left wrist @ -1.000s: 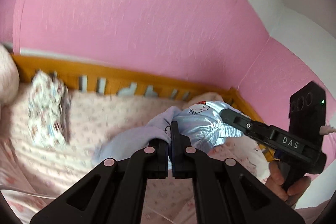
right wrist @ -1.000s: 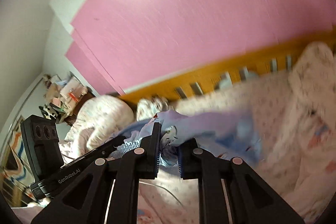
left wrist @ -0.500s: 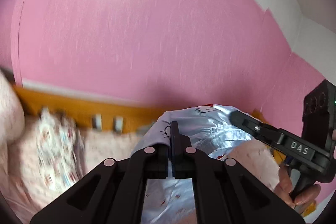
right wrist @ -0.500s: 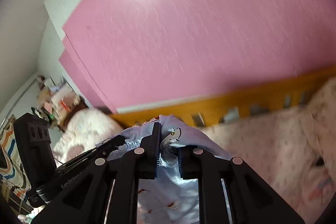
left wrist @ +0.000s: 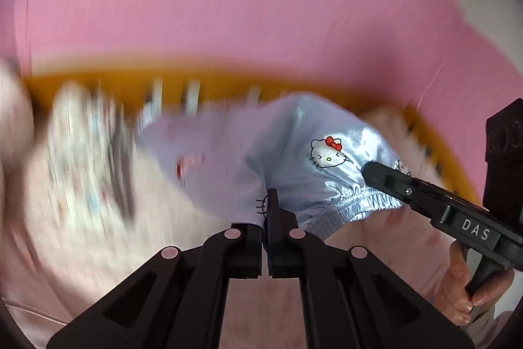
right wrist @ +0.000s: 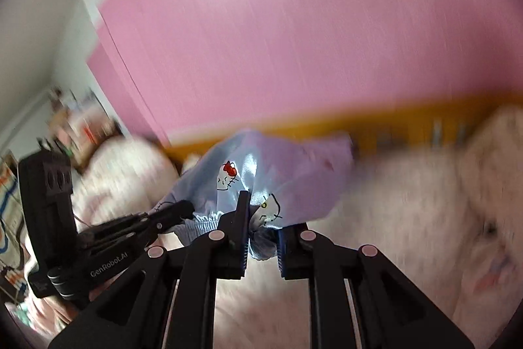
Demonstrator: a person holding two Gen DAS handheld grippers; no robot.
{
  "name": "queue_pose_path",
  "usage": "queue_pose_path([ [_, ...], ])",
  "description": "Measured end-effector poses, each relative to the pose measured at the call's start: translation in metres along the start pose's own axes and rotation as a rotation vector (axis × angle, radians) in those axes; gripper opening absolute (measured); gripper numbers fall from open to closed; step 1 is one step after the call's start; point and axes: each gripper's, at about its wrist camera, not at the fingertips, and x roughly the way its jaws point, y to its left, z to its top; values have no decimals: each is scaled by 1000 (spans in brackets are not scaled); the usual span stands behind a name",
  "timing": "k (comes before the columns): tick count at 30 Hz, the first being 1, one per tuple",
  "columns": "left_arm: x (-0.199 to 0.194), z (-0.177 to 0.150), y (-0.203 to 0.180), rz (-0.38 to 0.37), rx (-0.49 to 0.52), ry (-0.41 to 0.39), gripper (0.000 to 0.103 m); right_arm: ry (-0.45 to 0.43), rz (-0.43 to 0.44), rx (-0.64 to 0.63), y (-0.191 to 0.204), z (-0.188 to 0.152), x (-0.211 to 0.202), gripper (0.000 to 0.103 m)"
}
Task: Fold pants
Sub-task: 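Lower the pants onto the bedding and open both tools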
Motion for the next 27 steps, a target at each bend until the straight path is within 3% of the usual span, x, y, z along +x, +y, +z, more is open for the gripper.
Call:
queue_pose_path([
  [1,19,-23,10,1,-48,77,1,96,-7,41,-10,-28,23,14],
  [5,60,-112,45,-24,-218,310,1,302,0,142,-33,-100,63,14],
  [9,67,-159,48,18,-243,408,1,456,-24,198,-43,-153,87,14],
  [12,69,-165,48,35,-234,429,1,496,-32,201,-43,-170,91,14],
  [17,69,-165,46,36,-223,435,2,486,-29,224,-47,-174,85,15],
  [19,69,-167,48,45,-215,442,3,495,-35,241,-49,-175,84,22],
  [22,65,-169,49,69,-212,442,8,512,-69,250,-55,-177,79,22],
  [25,54,-168,52,87,-210,426,24,512,-77,252,-59,-176,68,23],
  [27,45,-166,54,110,-196,407,27,484,-82,244,-62,-166,59,24],
])
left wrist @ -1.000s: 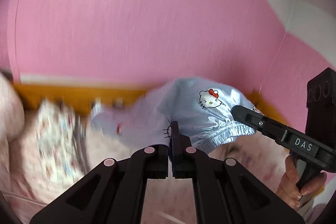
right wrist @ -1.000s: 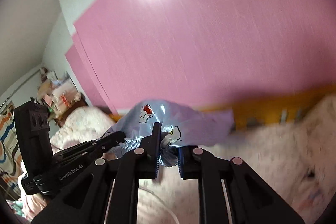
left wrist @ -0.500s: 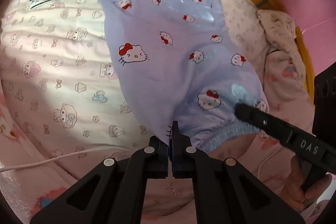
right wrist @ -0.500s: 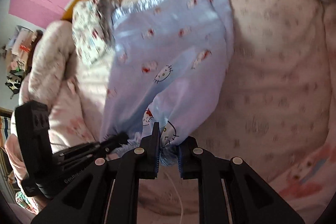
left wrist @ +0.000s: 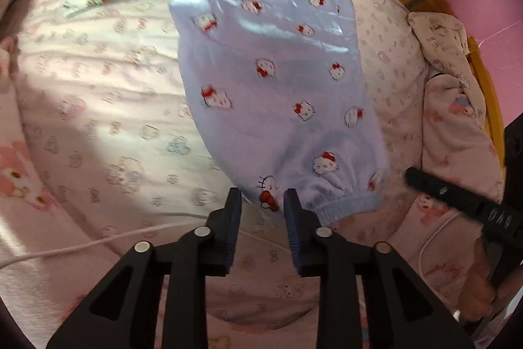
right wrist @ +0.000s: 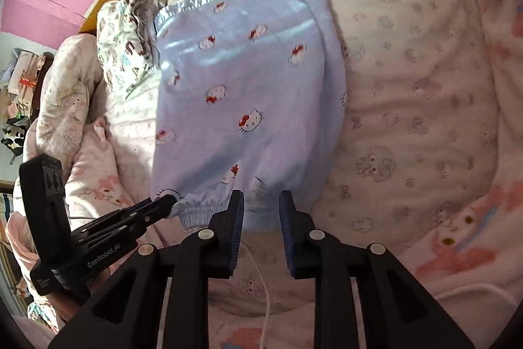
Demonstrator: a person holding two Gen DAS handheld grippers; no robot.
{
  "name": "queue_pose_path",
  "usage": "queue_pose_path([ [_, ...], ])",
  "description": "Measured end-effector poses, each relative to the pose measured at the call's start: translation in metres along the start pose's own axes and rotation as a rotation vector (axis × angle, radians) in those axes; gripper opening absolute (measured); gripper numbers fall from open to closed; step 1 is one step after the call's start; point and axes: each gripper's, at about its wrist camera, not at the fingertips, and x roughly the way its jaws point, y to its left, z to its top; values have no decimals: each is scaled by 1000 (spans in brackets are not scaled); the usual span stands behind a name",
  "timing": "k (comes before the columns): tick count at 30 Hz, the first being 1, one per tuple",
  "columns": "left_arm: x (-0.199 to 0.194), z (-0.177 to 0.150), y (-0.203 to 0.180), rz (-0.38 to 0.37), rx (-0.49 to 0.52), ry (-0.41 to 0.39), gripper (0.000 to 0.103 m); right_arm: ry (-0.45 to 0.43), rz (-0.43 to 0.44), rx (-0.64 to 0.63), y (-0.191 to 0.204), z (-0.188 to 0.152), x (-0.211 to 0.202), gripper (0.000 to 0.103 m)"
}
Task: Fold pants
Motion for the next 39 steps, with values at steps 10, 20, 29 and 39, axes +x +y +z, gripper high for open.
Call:
queue_pose_path([
  [10,-24,29,-7,99,63,-135,49,-260,-57,-81,2,80,-60,48],
  [20,-35,111,-31,98,47,-299,51,-245,-157,-269,23,199,-5,48],
  [29,9,160,-7,144,-12,-283,51,-235,-135,-306,16,265,92,35],
  [39,31,182,9,162,-37,-279,51,-225,-132,-316,5,274,129,8],
])
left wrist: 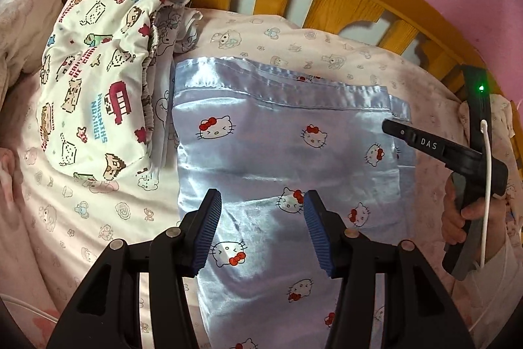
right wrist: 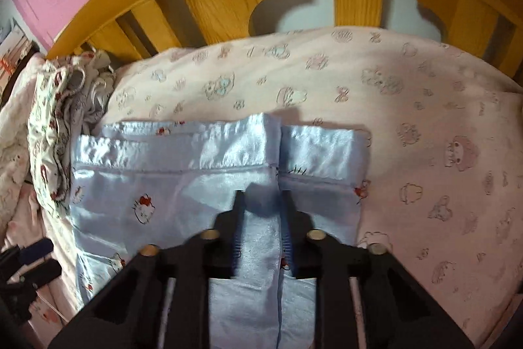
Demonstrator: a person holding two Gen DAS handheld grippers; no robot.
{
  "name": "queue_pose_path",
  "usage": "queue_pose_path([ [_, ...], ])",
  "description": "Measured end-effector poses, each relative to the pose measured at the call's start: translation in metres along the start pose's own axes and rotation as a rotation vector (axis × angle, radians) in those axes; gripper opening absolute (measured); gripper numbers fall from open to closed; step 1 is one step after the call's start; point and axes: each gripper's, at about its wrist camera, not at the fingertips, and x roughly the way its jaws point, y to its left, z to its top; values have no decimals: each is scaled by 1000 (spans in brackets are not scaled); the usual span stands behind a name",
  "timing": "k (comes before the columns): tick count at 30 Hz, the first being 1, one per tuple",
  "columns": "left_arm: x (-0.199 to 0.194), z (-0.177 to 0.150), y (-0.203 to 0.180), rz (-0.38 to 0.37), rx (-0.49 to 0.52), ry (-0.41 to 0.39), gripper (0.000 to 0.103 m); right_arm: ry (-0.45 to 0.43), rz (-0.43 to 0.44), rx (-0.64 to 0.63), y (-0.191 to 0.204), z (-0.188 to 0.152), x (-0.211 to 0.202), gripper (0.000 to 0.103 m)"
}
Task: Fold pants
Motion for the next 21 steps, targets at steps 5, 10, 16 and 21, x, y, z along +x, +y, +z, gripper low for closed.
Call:
queue_pose_path([
  [5,-2,-1,-2,8,10,-10,51,-46,-88,40,-13,-1,-13,5],
  [10,-8,0,-3,-3,8,-23,51,-72,-42,103,-32,0,-29,5],
  [16,-12,-1,-1,1,11,-29,51,-22,25,38,-9,4,-12,29],
  [21,-11,0,1,13,9,-35,51,-44,20,35,-7,0,-6,47],
])
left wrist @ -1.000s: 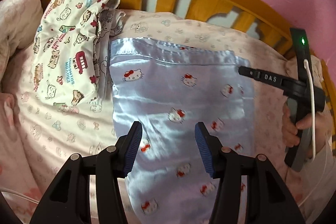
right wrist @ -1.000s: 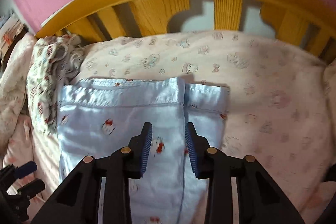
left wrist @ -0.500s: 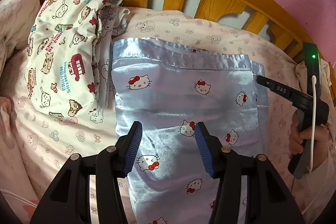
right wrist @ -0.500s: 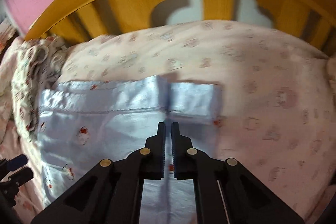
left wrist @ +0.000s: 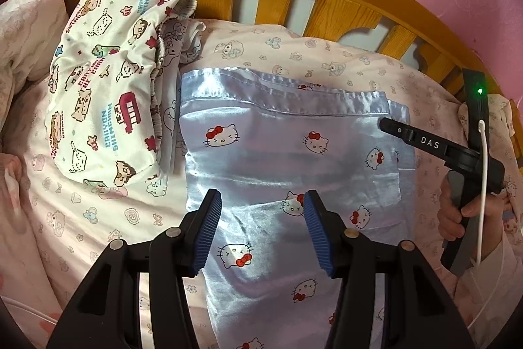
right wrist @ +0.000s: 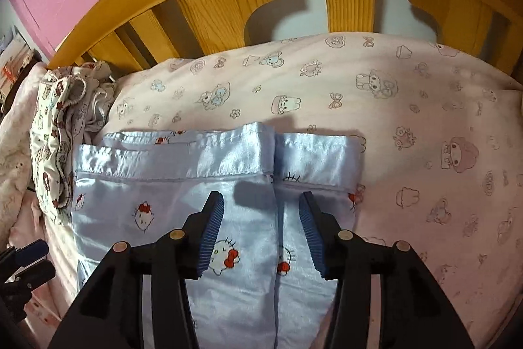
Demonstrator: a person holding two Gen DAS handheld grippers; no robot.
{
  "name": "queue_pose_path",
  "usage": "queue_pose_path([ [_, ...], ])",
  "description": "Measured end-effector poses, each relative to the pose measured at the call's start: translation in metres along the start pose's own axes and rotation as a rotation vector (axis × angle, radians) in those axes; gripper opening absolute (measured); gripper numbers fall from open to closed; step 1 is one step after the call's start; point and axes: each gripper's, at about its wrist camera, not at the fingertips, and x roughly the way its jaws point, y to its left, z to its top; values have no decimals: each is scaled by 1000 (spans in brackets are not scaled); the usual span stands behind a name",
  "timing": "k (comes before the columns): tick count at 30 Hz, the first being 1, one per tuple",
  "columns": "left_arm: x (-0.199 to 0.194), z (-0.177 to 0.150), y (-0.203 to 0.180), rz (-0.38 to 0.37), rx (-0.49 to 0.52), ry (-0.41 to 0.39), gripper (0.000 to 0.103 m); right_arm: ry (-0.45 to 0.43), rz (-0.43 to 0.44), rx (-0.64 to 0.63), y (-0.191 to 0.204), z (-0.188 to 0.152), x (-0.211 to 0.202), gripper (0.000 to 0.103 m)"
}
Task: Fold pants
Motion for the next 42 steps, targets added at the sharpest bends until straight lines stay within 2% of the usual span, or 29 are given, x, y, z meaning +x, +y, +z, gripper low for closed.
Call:
queue_pose_path([
  [1,2,0,1,2,-2,2,51,12,14,-4,0,0,3,35],
  [4,5,0,4,4,-9,10,51,33,29,-17,1,-2,9,12],
  [8,6,1,4,16,0,3,51,3,22,-25,3,-5,4,5],
  [11,3,1,4,18,2,-7,51,-22,-31,-26,4,-3,-6,0],
  [15,-1,3,2,14,12,-22,51,-35,-116,-7,-4,-3,-23,0],
  [17,-1,4,0,16,16,-27,51,-44,-118,-2,-8,-3,-28,0],
  [20,0,4,0,13,16,-20,51,-48,-206,7,-14,-1,-32,0],
  [22,-1,3,-1,17,24,-23,51,-40,-233,28,-21,-1,-31,0],
  [27,5,10,-2,26,44,-27,51,25,-173,33,-26,-6,-19,0],
  [30,10,27,3,63,77,-67,51,4,-182,33,-24,-6,-21,2],
  [32,17,45,10,72,91,-75,51,-24,-181,41,-26,-3,-25,8],
  [34,30,63,18,62,99,-67,51,-41,-164,63,-29,1,-27,22],
  [36,44,78,25,65,106,-62,51,-50,-159,75,-32,7,-26,25],
  [39,64,96,34,18,97,-39,48,-56,-127,75,-32,13,-20,25],
  [42,80,105,38,-37,75,-5,38,-32,-75,88,-33,17,-9,25],
])
